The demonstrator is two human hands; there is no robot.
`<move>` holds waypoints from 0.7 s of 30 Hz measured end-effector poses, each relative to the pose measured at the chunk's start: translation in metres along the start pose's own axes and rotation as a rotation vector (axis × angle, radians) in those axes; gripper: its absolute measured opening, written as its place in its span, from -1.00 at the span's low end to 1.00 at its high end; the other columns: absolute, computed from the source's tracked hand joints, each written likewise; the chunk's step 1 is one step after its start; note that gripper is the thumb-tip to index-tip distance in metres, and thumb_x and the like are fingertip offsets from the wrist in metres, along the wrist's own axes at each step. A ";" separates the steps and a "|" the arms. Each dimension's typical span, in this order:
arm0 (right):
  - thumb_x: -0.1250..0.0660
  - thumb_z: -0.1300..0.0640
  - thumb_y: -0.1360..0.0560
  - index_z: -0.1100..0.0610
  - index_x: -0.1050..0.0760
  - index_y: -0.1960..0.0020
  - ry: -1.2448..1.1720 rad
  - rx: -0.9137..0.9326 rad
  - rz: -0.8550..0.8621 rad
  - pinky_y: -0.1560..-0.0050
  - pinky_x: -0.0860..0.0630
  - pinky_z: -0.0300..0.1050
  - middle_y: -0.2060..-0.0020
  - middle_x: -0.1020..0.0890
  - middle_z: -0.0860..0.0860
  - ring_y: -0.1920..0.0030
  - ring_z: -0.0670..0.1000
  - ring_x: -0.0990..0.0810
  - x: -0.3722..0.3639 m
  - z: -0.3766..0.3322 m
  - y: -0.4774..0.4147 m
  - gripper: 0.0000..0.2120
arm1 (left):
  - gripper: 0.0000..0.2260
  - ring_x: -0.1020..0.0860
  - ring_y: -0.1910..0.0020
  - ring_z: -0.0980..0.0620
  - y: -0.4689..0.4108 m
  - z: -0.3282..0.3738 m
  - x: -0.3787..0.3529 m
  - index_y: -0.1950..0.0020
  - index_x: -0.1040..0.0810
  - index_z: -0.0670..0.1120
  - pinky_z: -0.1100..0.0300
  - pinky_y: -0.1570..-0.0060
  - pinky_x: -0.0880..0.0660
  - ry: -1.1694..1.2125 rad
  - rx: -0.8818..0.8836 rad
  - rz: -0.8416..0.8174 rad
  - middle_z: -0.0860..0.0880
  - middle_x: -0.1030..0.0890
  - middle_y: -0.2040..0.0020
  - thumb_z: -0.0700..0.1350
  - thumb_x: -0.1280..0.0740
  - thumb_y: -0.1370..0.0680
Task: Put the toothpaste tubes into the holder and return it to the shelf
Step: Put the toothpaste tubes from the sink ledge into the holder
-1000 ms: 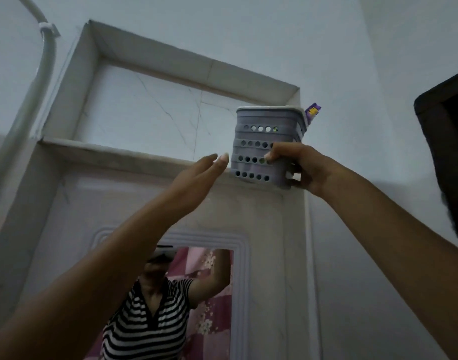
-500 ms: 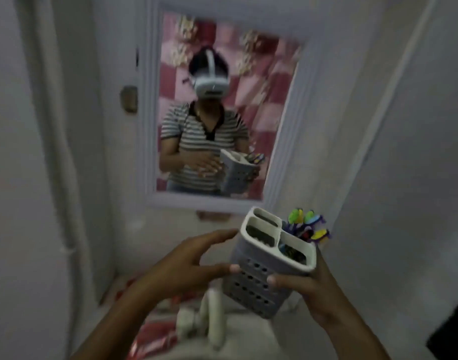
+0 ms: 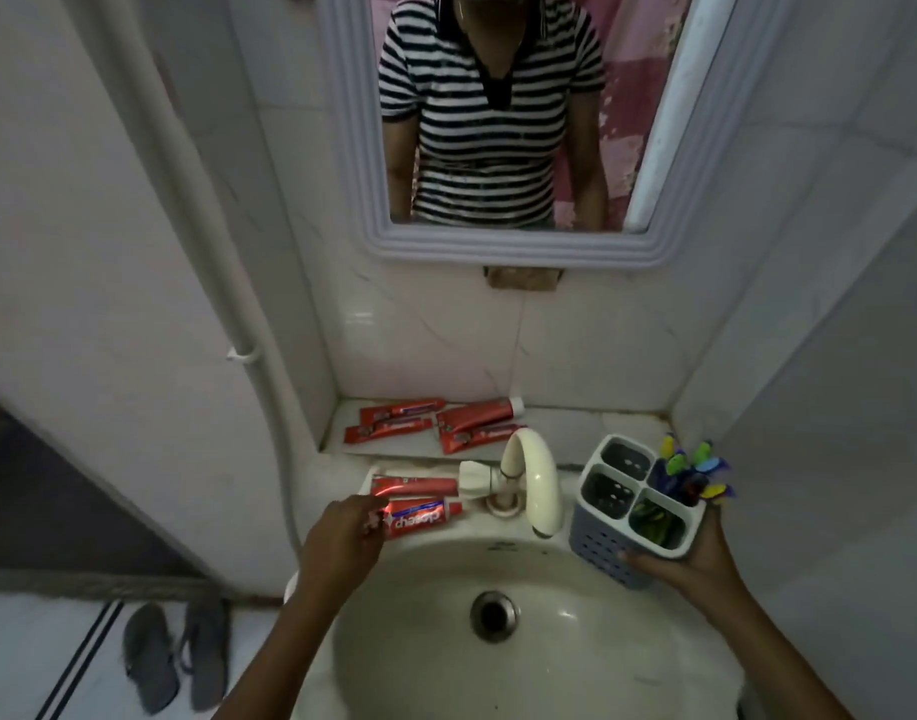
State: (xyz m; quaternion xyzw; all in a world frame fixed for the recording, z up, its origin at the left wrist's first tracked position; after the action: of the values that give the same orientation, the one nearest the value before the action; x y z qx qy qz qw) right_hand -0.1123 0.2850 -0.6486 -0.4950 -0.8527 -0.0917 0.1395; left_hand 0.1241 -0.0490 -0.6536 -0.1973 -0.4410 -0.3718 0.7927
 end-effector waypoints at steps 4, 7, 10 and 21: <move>-0.56 0.57 -0.10 -0.49 -0.35 -0.05 0.064 0.066 -0.013 -0.01 -0.53 -0.46 -0.02 -0.64 -0.31 -0.06 -0.33 -0.58 -0.022 0.013 -0.013 0.03 | -0.71 -0.65 0.13 -0.14 -0.019 0.008 -0.021 -0.06 -0.65 -0.02 0.04 0.22 -0.56 -0.250 -0.147 -0.053 -0.11 -0.71 0.09 -0.13 -0.49 -0.35; -0.53 0.60 -0.13 -0.40 -0.40 -0.09 0.051 0.036 -0.037 0.00 -0.50 -0.50 -0.01 -0.63 -0.37 -0.06 -0.38 -0.55 -0.026 0.016 -0.022 -0.02 | -0.62 -0.66 0.05 -0.13 -0.030 0.012 -0.036 -0.07 -0.63 0.02 0.00 0.17 -0.58 -0.400 -0.262 -0.096 -0.06 -0.70 0.00 0.02 -0.53 -0.28; -0.65 0.41 -0.09 -0.12 -0.31 -0.31 0.033 -0.031 -0.109 -0.02 -0.46 -0.53 -0.16 -0.54 -0.08 -0.10 -0.42 -0.51 -0.023 0.025 -0.027 -0.04 | -0.55 -0.65 0.05 -0.09 -0.038 0.008 -0.042 -0.05 -0.62 0.03 0.02 0.18 -0.57 -0.468 -0.299 -0.117 -0.03 -0.68 -0.01 0.12 -0.54 -0.22; -0.51 0.56 -0.21 0.10 -0.07 -0.39 0.006 -0.071 -0.215 0.07 -0.47 -0.54 -0.17 -0.44 -0.07 -0.06 -0.40 -0.53 -0.025 0.039 -0.036 -0.04 | -0.54 -0.56 0.25 -0.04 -0.062 0.104 0.116 -0.13 -0.59 -0.01 0.22 0.37 -0.36 -0.234 -0.323 0.176 -0.04 -0.54 -0.02 0.08 -0.55 -0.28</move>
State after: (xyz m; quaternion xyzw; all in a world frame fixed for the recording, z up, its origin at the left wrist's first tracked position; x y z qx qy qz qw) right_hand -0.1378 0.2582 -0.6943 -0.4049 -0.8967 -0.1380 0.1137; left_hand 0.0574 -0.0704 -0.5011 -0.4013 -0.4458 -0.3417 0.7235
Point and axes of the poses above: each hand's wrist, its own y-axis away from the middle knuckle, its own x-axis out of the back of the hand, z = x × y, the point moved 6 cm from there along -y, towards the middle knuckle
